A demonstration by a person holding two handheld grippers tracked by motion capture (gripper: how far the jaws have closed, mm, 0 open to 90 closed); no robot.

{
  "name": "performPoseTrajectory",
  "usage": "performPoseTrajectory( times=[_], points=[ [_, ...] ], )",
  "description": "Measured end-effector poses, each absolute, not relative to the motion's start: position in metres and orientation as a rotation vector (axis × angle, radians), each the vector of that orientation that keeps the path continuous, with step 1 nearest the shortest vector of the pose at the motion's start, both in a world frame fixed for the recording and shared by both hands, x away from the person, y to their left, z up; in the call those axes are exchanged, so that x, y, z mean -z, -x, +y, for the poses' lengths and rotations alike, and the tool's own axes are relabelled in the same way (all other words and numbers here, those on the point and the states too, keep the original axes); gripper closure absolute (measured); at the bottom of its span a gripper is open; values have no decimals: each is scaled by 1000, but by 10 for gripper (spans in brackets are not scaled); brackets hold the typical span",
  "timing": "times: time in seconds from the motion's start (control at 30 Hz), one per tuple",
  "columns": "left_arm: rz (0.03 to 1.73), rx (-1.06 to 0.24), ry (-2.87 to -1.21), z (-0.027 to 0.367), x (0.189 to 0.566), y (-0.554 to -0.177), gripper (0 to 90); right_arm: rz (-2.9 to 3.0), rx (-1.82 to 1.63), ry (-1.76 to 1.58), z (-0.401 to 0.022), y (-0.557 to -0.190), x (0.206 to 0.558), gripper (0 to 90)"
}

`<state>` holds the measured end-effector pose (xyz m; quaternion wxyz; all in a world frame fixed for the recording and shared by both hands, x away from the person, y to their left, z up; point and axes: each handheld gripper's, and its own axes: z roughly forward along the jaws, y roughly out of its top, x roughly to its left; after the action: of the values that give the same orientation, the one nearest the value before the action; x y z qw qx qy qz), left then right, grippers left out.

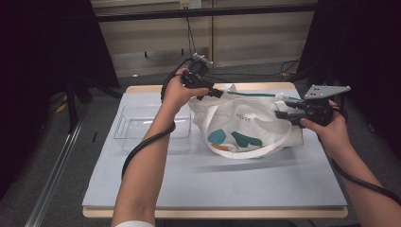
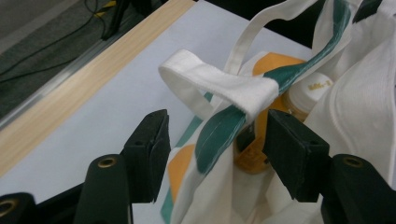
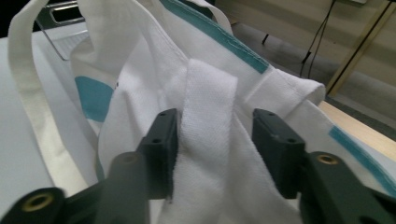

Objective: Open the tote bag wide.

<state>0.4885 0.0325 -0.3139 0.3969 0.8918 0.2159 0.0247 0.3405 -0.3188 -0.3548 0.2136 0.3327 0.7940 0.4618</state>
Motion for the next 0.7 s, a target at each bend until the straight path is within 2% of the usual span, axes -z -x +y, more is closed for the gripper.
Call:
performPoseTrajectory(
  times=[0.03, 0.13, 0.23, 0.7],
  points=[
    [544, -71, -2274, 31, 314, -489, 488, 2203, -1290, -913, -318, -340, 355, 597],
    [534, -78, -2284, 26, 316, -488, 539, 2203, -1293, -907, -318, -338, 354, 621],
    [536, -85, -2295, 21, 318, -487, 665, 2218, -1295, -879, -317, -335, 356, 661],
    [635, -81, -2310, 17, 320, -494, 753, 2237, -1326, -851, -318, -323, 370, 679]
  ],
)
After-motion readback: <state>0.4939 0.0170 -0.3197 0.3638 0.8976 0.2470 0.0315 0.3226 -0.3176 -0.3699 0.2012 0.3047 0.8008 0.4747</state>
